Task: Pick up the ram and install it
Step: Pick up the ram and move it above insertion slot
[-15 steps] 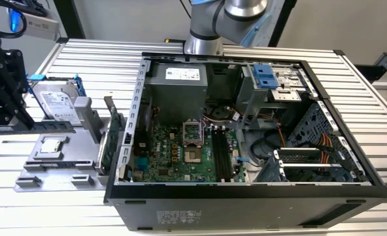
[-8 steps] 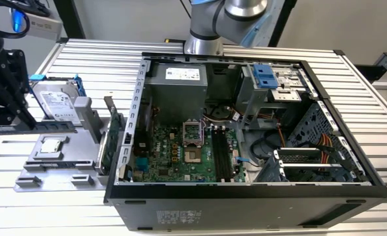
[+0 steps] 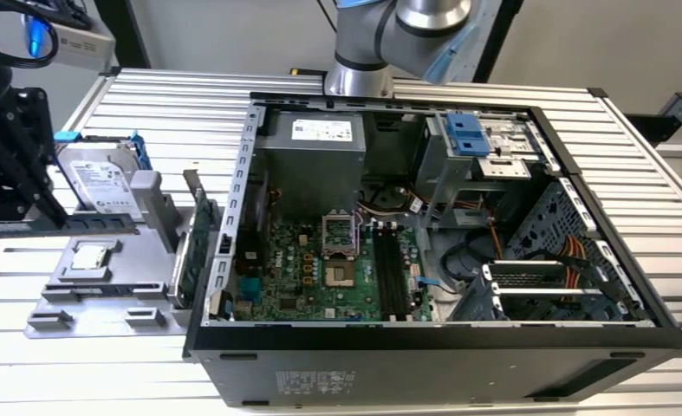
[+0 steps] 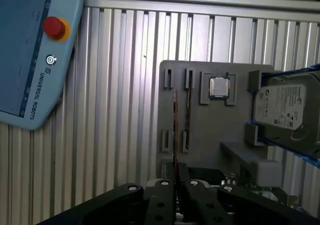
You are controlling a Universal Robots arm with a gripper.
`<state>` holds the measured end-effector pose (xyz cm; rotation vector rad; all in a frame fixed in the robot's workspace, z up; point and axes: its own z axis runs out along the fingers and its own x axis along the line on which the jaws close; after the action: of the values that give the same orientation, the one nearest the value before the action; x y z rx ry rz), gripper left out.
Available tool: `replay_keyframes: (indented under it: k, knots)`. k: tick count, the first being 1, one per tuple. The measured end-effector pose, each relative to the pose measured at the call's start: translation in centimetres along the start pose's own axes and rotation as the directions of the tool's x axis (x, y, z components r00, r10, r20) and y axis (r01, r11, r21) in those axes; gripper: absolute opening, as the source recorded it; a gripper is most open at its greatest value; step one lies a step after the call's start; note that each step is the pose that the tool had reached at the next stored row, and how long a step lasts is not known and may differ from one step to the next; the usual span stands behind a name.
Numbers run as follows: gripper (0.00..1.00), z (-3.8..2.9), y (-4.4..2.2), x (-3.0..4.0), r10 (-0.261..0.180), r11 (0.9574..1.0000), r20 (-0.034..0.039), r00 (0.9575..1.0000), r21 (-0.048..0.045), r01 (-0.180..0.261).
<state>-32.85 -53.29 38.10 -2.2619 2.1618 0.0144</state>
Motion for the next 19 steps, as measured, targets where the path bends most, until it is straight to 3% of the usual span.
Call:
replay_keyframes:
  k: [11,19]
  knots:
    - [0.0,-0.01,-0.44,0.02,0.0,1.0,-0.0001,1.0,-0.0001,0.0]
    - [0.0,0.0,-1.57,0.07,0.0,1.0,0.0,1.0,-0.0005,0.0]
